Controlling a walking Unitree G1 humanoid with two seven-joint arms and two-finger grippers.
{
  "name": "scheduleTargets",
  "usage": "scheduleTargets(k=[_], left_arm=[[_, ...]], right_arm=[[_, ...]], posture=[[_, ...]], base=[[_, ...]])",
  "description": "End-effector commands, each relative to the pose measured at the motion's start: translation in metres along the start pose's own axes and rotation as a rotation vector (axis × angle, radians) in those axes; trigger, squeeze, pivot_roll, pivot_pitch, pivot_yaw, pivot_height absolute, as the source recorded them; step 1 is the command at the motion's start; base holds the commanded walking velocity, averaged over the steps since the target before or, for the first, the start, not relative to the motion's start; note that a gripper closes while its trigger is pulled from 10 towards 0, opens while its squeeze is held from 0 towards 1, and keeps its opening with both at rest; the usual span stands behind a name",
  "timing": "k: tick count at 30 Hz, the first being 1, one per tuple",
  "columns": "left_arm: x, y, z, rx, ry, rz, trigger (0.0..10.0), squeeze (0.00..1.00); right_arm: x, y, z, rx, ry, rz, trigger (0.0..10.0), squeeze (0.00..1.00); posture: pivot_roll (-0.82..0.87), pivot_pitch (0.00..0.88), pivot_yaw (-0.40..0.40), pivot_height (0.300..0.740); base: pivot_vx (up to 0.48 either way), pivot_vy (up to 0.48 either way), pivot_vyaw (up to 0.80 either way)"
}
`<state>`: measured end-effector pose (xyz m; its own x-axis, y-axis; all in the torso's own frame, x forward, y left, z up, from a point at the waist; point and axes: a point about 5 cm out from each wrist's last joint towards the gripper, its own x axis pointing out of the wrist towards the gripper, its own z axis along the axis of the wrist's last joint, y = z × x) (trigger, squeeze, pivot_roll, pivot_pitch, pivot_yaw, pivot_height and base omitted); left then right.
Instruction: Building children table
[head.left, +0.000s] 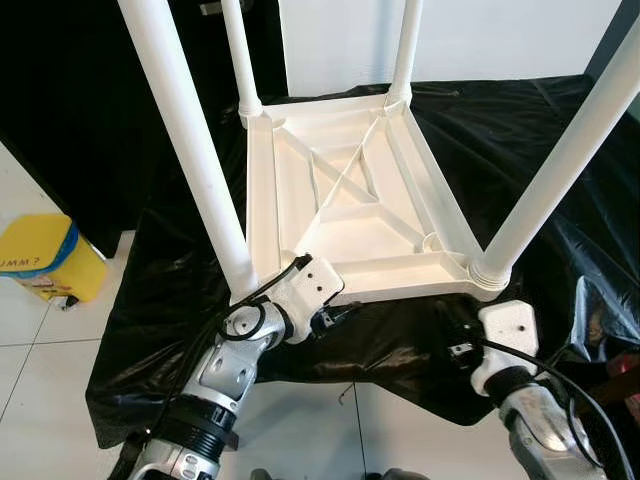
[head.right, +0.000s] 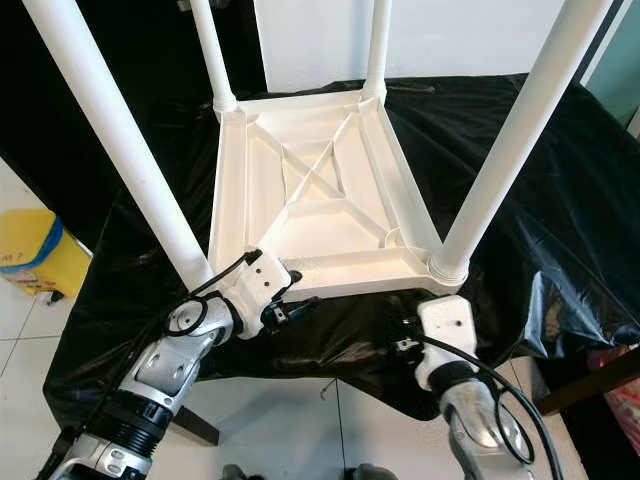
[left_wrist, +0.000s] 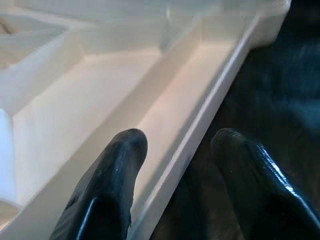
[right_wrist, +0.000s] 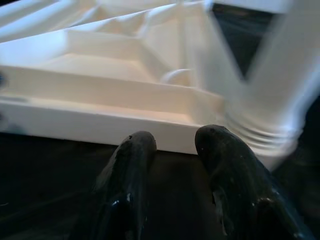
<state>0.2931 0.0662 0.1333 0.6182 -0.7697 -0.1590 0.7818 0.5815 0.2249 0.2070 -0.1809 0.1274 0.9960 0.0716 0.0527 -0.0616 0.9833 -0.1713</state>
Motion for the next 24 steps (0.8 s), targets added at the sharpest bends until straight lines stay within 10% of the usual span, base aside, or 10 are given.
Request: scheduleTargets(k=[1,8,24], left_arm=[[-0.003,0.004,0.004,-0.052,-0.057,0.135,10.0,0.0],[-0.005,-0.013,0.01,-0.252,-0.216,0.254,10.0,0.0],[-0.019,-0.025,0.005,-0.242,-0.213,0.284,10.0,0.0]], right_arm=[[-0.003,-0.002,-0.006,-0.001,0.005,-0.038,10.0,0.0],[0.0,0.011,-0.008,0.044,-0.032,-0.055,10.0,0.0],[-0.015,0.005,-0.019,0.016,-0.024,-0.047,10.0,0.0]], posture=[[-0.24,0.117,0.04,0.74],[-0.23,0.124,0.04,0.74],[-0.22,0.139,0.026,0.74]], base=[[0.0,0.0,0.0],[0.0,0.0,0.0],[0.0,-0.263,0.0]])
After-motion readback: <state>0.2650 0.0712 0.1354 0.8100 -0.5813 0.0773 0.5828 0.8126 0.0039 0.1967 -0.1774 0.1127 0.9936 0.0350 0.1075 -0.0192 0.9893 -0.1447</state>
